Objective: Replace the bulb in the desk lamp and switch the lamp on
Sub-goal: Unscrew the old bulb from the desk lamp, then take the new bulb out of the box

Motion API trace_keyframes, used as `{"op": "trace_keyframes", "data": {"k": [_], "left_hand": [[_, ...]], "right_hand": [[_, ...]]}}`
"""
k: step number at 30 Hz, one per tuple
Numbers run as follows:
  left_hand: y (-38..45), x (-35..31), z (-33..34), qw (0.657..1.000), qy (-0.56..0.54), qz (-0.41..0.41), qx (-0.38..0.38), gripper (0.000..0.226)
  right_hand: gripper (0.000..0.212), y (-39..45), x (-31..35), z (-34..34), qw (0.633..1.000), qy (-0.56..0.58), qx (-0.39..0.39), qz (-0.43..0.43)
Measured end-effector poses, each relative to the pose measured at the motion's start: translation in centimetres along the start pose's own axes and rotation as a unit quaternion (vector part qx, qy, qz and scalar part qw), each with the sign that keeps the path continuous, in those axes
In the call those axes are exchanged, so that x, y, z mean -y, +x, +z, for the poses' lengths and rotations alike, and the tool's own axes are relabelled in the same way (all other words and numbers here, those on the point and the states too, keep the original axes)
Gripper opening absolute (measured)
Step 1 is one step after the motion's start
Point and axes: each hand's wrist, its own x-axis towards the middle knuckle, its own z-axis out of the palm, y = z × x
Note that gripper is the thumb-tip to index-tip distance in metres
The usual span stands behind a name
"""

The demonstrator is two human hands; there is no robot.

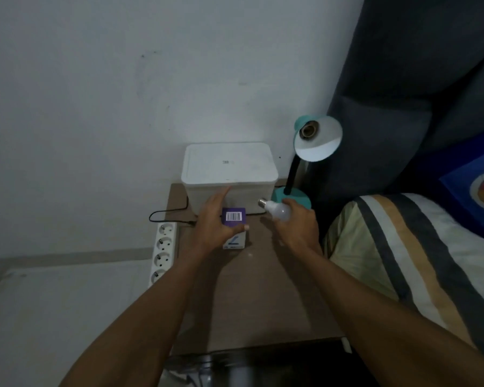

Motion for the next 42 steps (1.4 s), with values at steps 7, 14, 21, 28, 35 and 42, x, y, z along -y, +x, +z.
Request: {"op": "trace_keyframes", "data": {"k": [7, 14, 21, 28, 35, 42], "left_hand": [[-0.9, 2.9, 1.4, 0.997, -0.060, -0.038, 0.015, 0.100], [-1.2, 4.2, 2.0, 0.995, -0.092, -0.041, -0.006, 0.093], [-1.3, 4.5, 2.2, 0.994, -0.097, -0.040, -0.009, 0.093], [-1.5, 4.9, 2.7, 0.995, -0.091, -0.041, -0.014, 0.095], [-1.5, 4.7, 2.8, 0.993, -0.106, -0.043, -0.013, 0.092], [-1.5, 5.2, 3.1, 0.993, -0.111, -0.041, -0.026, 0.095]], "right_hand": [[0.031, 0.4, -2.9, 5.0, 0.999, -0.045, 0.004, 0.030], [0.050, 1.9, -4.2, 7.2, 0.990, -0.124, 0.029, 0.058], [0.053, 2.4, -3.3, 6.3, 0.993, -0.116, 0.032, -0.006], [0.033, 4.1, 2.0, 4.8, 0.944, -0.070, 0.165, -0.276], [0.030, 4.2, 2.5, 5.3, 0.896, -0.163, 0.210, -0.357], [0.029, 4.8, 2.8, 5.0, 0.851, -0.189, 0.237, -0.429]]}}
